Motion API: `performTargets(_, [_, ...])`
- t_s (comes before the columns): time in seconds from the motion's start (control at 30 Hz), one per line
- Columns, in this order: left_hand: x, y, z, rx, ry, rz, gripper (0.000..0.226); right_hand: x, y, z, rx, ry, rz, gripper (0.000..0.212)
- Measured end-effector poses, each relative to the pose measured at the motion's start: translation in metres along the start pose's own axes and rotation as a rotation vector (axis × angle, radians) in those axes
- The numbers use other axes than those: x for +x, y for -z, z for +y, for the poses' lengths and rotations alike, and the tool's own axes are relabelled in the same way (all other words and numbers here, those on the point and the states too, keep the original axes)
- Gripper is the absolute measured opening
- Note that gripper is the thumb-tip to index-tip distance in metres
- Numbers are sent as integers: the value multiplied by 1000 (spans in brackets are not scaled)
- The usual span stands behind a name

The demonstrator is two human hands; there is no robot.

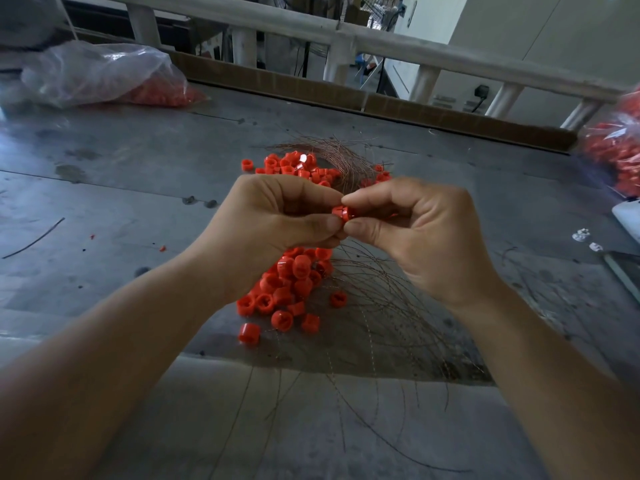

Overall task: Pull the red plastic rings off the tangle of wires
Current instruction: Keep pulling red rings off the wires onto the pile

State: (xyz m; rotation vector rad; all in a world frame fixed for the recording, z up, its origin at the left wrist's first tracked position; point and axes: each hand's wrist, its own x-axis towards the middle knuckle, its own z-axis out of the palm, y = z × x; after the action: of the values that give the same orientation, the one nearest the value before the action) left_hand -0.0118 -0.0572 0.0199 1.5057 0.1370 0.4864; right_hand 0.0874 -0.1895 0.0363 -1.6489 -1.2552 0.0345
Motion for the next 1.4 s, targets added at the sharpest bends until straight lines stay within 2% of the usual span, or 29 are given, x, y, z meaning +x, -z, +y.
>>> performTargets(0.4, [0,1,1,-8,18,-79,27,-1,2,-2,-118,73,-2,33])
performTargets(0.87, [-2,5,4,5,65,-148,23,-3,-2,3,-290,283,6,19])
performTargets(1.03, [-2,5,4,-38,103,-169,24,-1,2,6,-175,249,-43,22])
performTargets(1.2, [-2,7,5,-75,130,-202,13,-1,-1,7,-164,248,-52,23])
performTargets(1.4, [-1,7,4,-90,125,-212,16,0,0,6,-151,266,-56,23])
